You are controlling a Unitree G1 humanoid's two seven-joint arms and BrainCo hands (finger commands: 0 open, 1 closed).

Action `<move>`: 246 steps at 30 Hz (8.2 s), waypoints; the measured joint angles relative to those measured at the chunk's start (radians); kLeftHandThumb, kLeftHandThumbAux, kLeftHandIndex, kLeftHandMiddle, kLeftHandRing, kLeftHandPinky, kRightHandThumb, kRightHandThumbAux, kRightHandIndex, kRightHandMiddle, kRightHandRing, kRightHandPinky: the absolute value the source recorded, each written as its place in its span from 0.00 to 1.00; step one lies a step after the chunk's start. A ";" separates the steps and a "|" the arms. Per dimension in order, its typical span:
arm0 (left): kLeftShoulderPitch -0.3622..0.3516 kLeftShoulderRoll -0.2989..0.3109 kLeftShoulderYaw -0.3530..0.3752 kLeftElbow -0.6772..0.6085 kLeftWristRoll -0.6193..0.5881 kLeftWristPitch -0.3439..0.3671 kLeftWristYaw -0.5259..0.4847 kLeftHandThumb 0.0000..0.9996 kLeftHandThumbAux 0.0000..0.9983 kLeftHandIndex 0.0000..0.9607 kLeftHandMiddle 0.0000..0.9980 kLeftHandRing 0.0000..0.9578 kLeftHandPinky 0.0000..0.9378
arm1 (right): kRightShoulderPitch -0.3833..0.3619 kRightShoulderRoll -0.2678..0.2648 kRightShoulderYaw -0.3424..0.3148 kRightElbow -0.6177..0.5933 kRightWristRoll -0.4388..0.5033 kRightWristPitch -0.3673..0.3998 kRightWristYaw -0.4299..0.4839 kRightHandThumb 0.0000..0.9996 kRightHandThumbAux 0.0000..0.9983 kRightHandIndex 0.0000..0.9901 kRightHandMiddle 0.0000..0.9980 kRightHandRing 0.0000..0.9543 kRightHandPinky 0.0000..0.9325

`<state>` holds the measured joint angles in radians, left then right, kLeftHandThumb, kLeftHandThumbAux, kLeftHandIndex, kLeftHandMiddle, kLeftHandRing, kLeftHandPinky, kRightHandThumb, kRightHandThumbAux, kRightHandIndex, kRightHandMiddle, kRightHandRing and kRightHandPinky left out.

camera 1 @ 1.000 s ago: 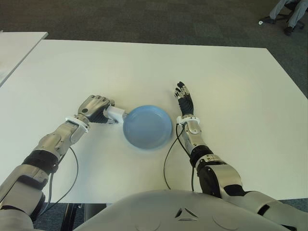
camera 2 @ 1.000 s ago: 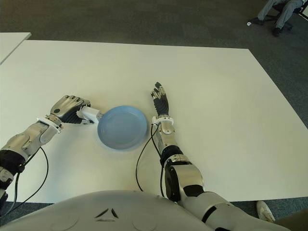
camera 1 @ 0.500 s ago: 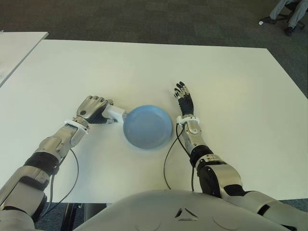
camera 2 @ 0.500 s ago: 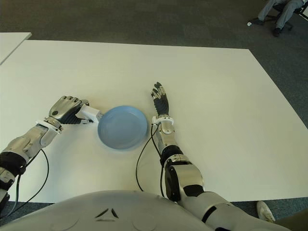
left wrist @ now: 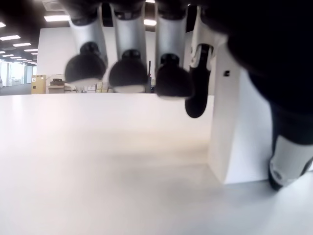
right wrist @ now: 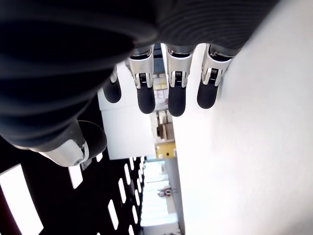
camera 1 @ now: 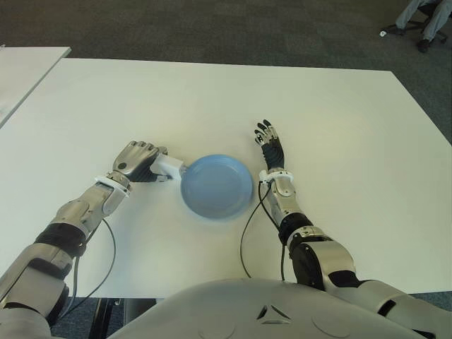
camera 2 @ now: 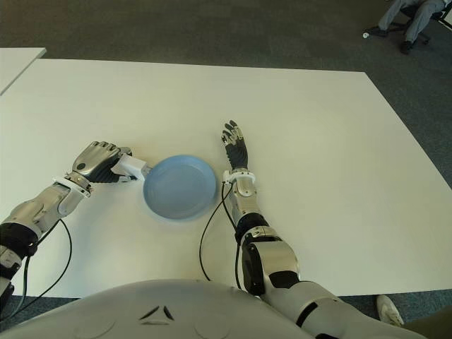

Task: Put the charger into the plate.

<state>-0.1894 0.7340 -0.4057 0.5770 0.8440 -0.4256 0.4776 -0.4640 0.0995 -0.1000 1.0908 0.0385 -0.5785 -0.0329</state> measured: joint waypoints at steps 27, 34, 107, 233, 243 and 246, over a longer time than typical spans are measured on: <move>0.020 0.021 0.003 -0.089 0.053 0.054 0.011 0.75 0.70 0.46 0.85 0.87 0.81 | -0.009 -0.001 0.004 0.012 -0.005 0.000 -0.007 0.00 0.51 0.06 0.16 0.16 0.16; 0.029 0.026 0.007 -0.112 0.050 0.073 0.004 0.75 0.70 0.46 0.85 0.87 0.83 | -0.011 -0.001 0.005 0.015 -0.005 0.000 -0.007 0.00 0.52 0.06 0.17 0.17 0.16; 0.190 -0.089 0.279 -0.622 -0.146 0.468 -0.477 0.25 0.31 0.00 0.01 0.01 0.01 | -0.029 -0.004 0.001 0.040 -0.004 0.000 0.011 0.00 0.52 0.06 0.24 0.22 0.17; 0.325 -0.457 0.116 -0.682 0.020 0.883 -0.359 0.19 0.32 0.00 0.00 0.00 0.00 | -0.032 -0.004 0.036 0.051 -0.030 -0.033 -0.022 0.00 0.52 0.11 0.26 0.25 0.22; 0.291 -0.457 0.130 -0.597 -0.008 0.811 -0.300 0.23 0.34 0.00 0.00 0.00 0.00 | -0.031 -0.004 0.036 0.049 -0.029 -0.035 -0.016 0.00 0.52 0.11 0.26 0.25 0.22; 0.274 -0.458 0.142 -0.551 -0.024 0.777 -0.265 0.24 0.34 0.00 0.00 0.00 0.01 | -0.030 -0.004 0.036 0.048 -0.029 -0.037 -0.013 0.00 0.52 0.11 0.25 0.25 0.23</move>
<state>0.0841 0.2764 -0.2635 0.0259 0.8197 0.3518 0.2122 -0.4941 0.0954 -0.0639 1.1392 0.0091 -0.6158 -0.0461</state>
